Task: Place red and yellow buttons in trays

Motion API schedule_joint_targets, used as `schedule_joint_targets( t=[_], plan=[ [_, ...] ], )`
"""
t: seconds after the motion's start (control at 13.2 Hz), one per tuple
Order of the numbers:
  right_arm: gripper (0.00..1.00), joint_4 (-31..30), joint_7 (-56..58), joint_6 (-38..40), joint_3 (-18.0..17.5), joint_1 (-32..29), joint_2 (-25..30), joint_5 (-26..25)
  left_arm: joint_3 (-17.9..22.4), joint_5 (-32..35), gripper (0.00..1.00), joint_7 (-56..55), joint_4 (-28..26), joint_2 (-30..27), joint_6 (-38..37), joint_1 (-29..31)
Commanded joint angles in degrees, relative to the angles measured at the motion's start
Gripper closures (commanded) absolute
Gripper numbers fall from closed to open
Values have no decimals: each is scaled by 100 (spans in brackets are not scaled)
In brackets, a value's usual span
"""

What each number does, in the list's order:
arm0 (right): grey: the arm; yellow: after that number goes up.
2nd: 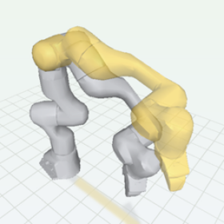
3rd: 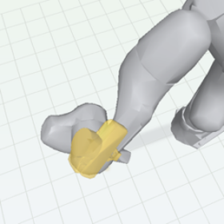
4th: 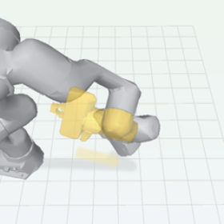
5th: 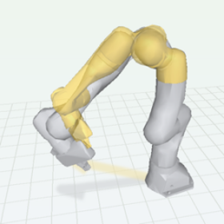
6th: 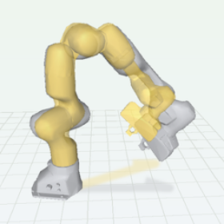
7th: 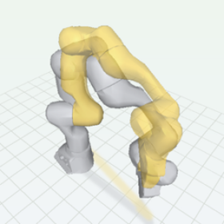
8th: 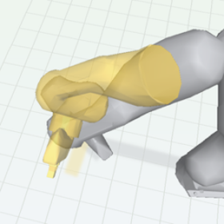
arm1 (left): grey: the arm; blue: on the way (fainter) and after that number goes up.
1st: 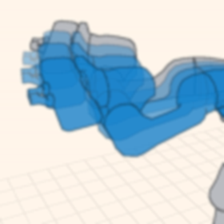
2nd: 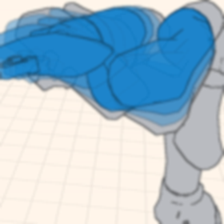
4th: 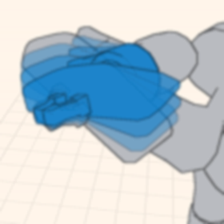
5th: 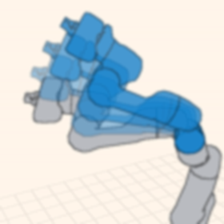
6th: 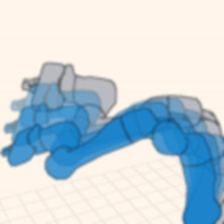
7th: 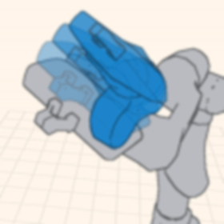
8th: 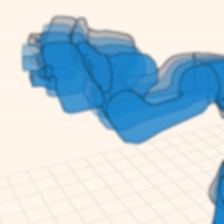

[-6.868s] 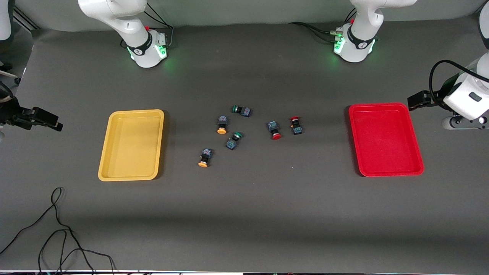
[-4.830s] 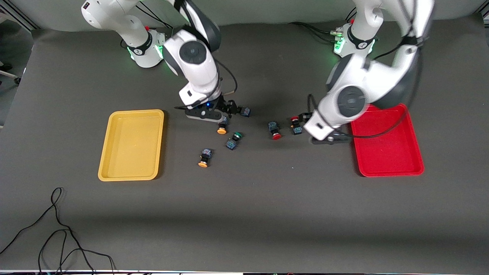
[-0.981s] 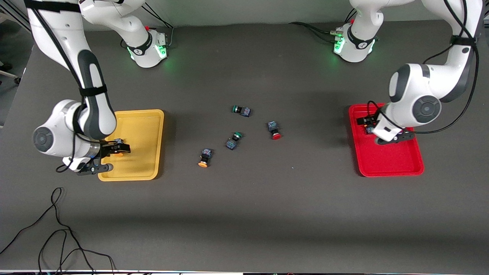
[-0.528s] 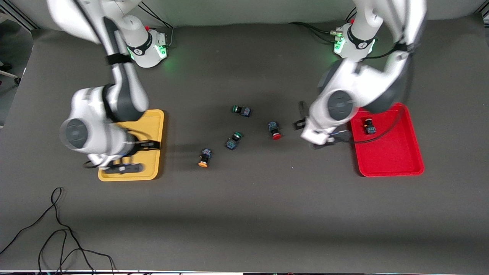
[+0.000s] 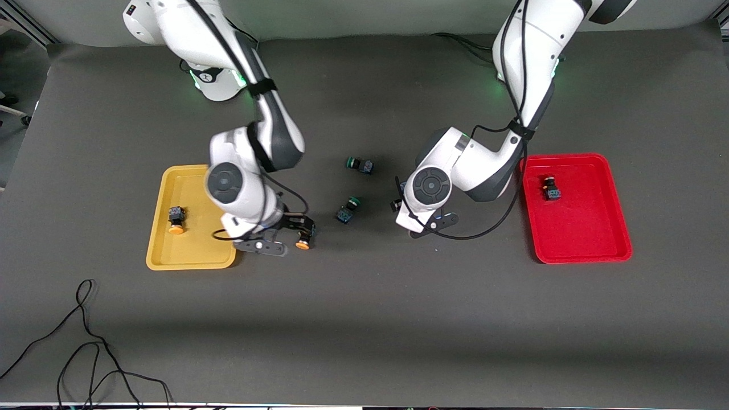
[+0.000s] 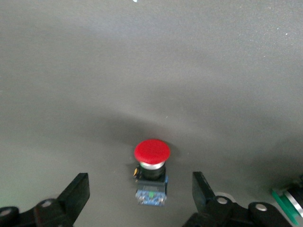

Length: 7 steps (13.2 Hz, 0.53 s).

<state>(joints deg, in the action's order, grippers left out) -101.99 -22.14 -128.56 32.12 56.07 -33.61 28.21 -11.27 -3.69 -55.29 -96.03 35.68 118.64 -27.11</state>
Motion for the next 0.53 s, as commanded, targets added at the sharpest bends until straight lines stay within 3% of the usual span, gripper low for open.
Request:
schedule_joint_targets(
  t=[0.0, 0.15, 0.23, 0.3, 0.38, 0.45],
  plan=[
    [0, 127, -151, -633, 58, 150, -592, 561, 98, -87, 7, -114, -337, -44, 439, -163],
    [0, 127, -151, -1021, -56, 177, -874, 825, 98, -105, 14, -123, -565, -26, 729, -181],
    [0, 136, -151, -1118, -74, 177, -1006, 905, 98, -105, 24, -123, -644, -26, 861, -181],
    [0, 136, -151, -1154, -83, 177, -1085, 1010, 98, -114, 40, -123, -671, 9, 923, -189],
    [8, 136, -133, -1154, -83, 177, -1095, 1046, 98, -114, 56, -131, -672, 18, 941, -189],
    [37, 136, -124, -1145, -83, 168, -1095, 1046, 98, -123, 72, -140, -672, 18, 941, -181]
  ],
)
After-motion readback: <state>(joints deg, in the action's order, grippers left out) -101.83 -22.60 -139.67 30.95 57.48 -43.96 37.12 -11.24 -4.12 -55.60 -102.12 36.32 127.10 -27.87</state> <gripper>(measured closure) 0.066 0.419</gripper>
